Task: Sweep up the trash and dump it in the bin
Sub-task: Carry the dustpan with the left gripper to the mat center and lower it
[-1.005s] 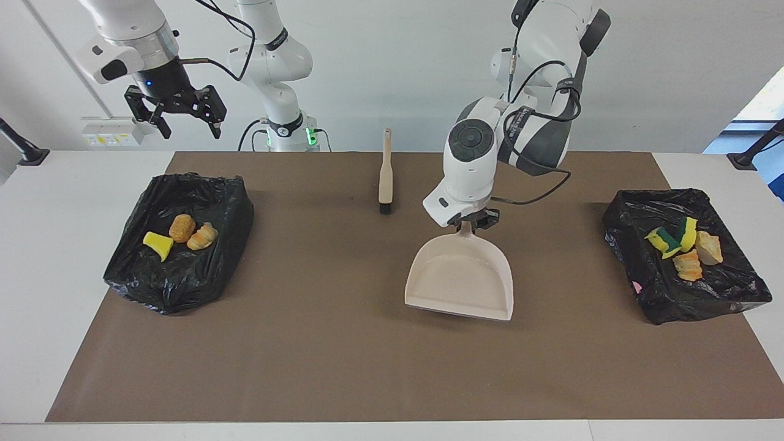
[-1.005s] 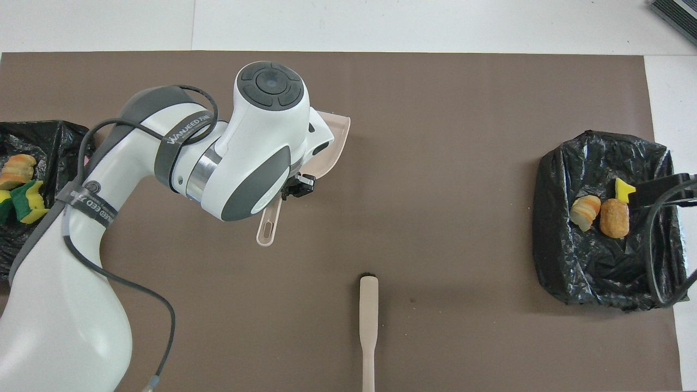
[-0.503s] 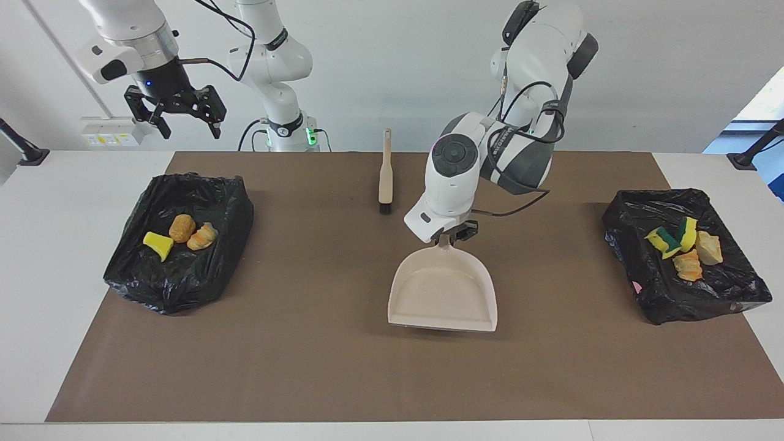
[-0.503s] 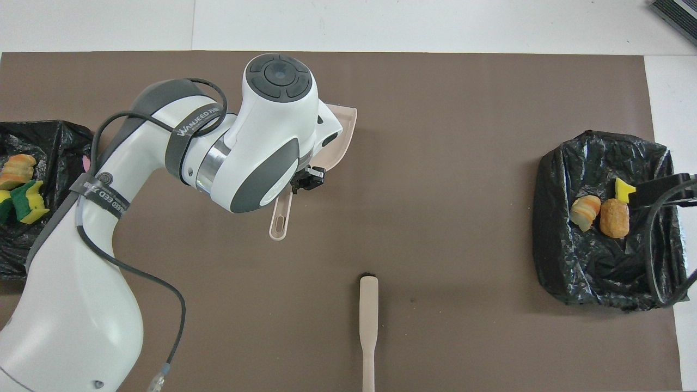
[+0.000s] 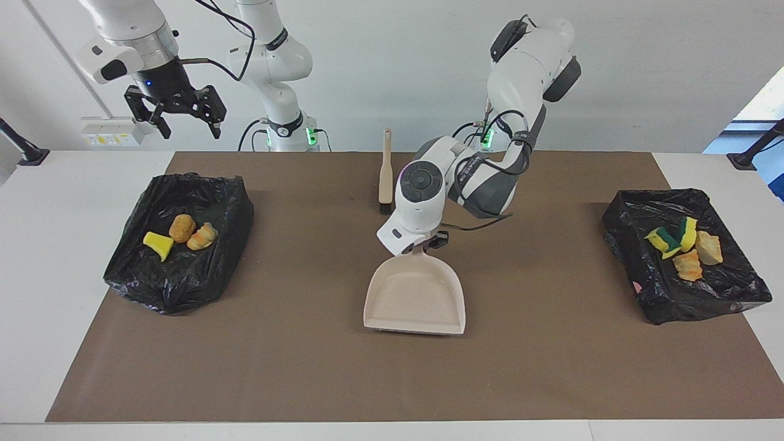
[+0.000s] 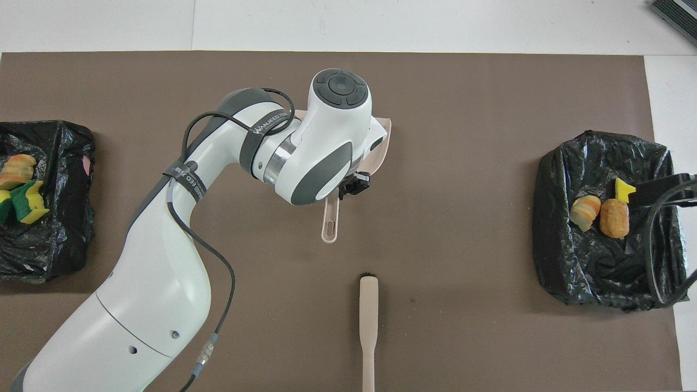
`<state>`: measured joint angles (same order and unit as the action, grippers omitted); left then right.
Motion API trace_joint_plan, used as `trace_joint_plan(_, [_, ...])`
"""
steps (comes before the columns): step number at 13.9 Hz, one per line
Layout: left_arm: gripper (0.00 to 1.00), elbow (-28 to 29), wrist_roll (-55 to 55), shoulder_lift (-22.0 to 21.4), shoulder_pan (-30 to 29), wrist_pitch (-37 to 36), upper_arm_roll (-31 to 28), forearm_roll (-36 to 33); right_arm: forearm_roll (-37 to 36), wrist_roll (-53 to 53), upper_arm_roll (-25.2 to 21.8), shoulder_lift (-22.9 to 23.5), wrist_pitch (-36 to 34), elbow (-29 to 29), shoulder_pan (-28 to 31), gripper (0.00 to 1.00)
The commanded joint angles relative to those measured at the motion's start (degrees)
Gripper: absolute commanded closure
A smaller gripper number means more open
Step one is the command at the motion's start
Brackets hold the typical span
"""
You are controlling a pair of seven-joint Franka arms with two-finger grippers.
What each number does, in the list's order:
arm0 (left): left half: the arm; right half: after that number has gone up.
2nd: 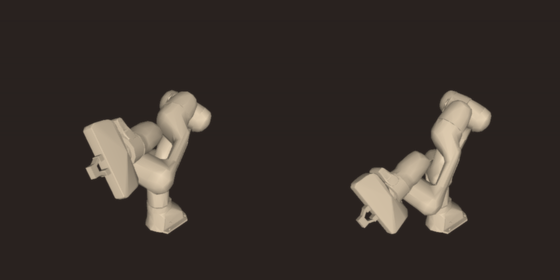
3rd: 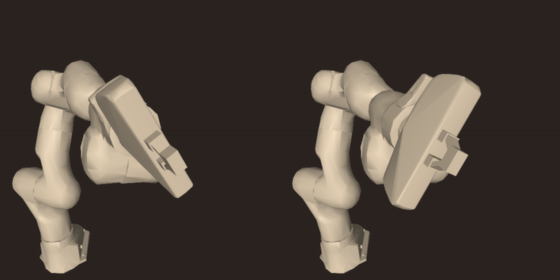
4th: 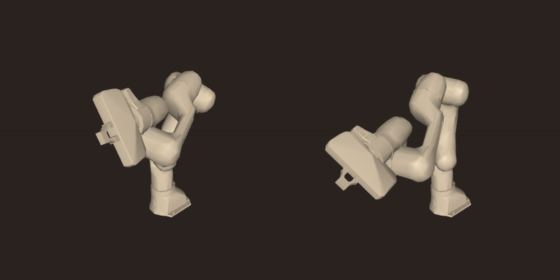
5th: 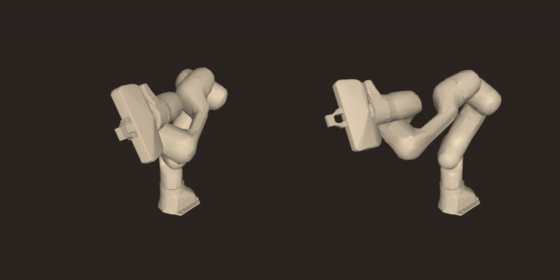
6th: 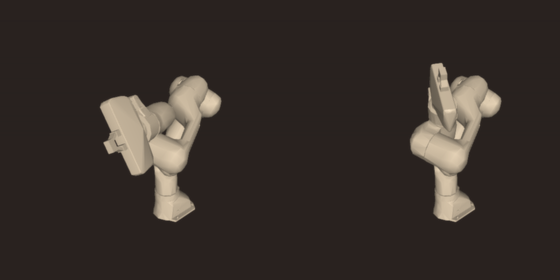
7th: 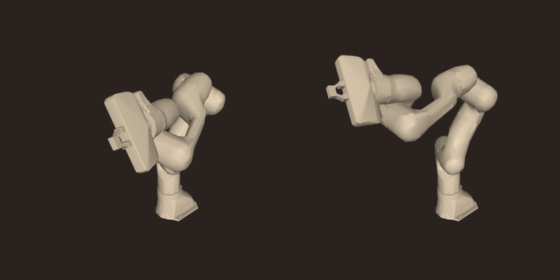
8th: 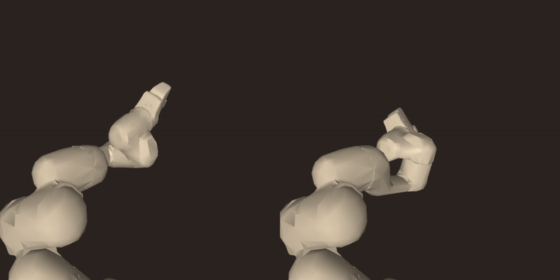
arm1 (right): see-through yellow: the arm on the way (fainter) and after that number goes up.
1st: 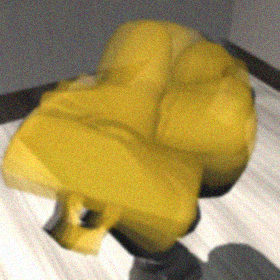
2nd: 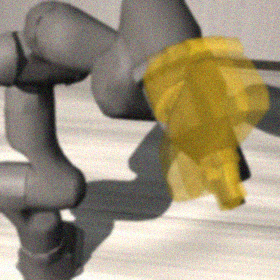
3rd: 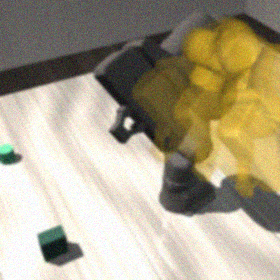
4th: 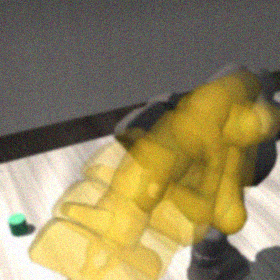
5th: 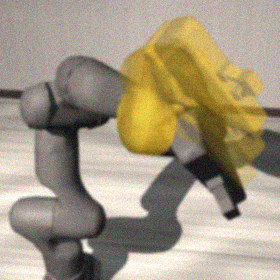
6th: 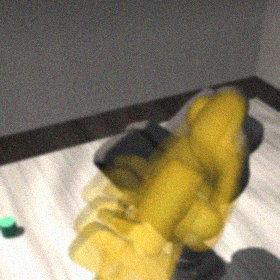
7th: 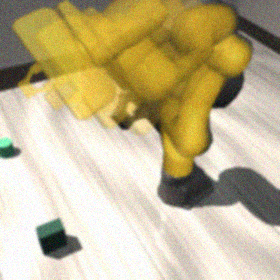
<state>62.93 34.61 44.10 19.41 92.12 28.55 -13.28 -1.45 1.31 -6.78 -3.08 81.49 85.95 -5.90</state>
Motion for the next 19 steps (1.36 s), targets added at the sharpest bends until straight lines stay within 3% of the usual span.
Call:
trace_joint_plan(1, [1.00, -2.99, 1.25, 1.26, 1.33, 0.34, 0.28, 0.62, 0.92, 0.97, -0.33, -0.88, 0.69, 1.06, 0.10, 0.00])
trace_joint_plan(19, [1.00, 2.28, 5.46, 1.78, 1.42, 5.52, 1.68, 3.88, 0.92, 0.97, -0.25, -0.88, 0.69, 1.15, 0.10, 0.00])
